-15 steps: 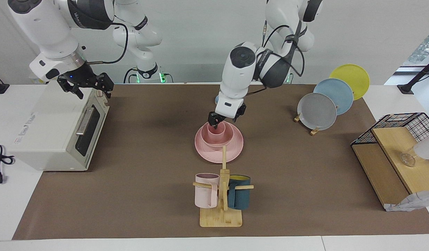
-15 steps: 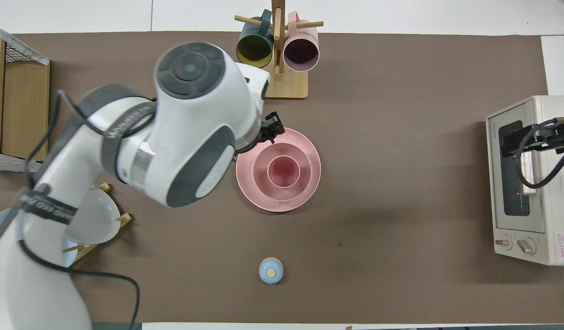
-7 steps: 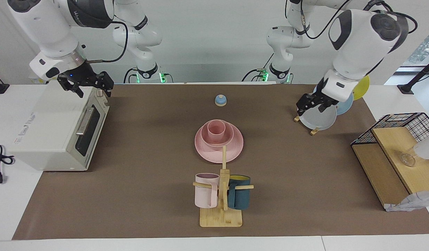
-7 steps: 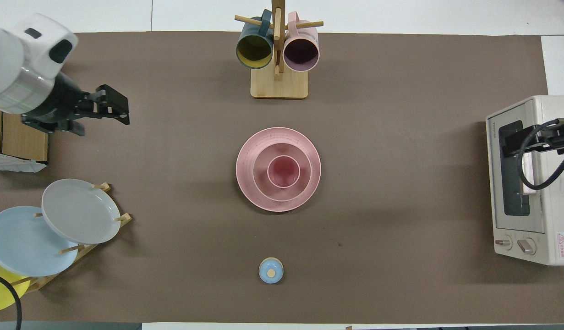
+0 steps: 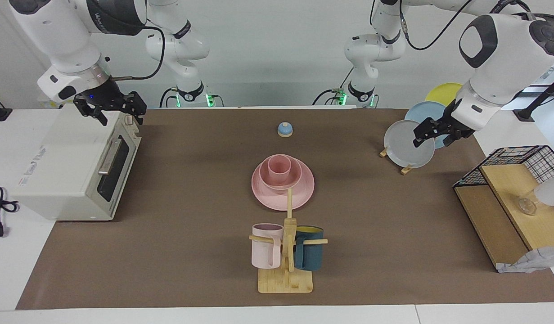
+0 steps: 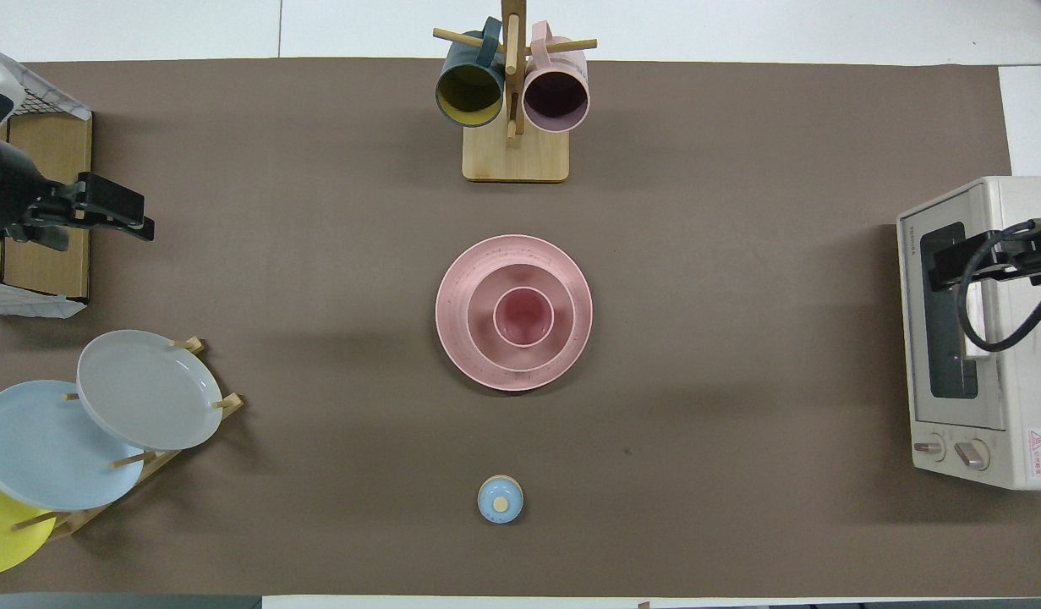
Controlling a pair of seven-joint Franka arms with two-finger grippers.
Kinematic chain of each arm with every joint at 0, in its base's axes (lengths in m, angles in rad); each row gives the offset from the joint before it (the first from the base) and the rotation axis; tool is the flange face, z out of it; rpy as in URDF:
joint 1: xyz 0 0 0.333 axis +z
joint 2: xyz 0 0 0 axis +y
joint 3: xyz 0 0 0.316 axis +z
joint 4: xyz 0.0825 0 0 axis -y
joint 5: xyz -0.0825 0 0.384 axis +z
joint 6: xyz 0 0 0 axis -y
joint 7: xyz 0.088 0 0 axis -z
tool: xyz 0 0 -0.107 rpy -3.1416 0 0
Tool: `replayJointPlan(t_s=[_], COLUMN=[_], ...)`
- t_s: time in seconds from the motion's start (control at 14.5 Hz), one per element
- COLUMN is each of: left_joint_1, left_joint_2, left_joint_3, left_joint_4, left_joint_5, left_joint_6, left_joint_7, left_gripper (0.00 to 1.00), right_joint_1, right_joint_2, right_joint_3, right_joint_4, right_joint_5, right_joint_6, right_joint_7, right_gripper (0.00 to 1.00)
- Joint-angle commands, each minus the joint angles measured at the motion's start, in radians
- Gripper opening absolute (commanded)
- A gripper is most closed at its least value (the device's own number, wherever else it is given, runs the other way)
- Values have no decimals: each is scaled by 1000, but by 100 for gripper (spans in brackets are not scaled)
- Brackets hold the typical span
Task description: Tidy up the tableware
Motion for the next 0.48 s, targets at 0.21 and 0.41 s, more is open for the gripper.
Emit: replayJointPlan(t_s=[0.21, 0.41], left_joint_1=[-18, -39], left_joint_2=[-83, -140], left_joint_3=[-8, -7], left_joint_4=[-37, -61], left_joint_5=[89, 100], left_joint_6=[-51, -77], left_joint_7=[-52, -62], left_gripper=[100, 100], right_joint_1=[-22, -22], right_joint_2=[-16, -16], right_joint_3=[10, 10], right_joint_4=[-11, -11], right_joint_5=[21, 21], right_joint_6=[-12, -12], right_joint_7=[-23, -23], right_gripper=[100, 100])
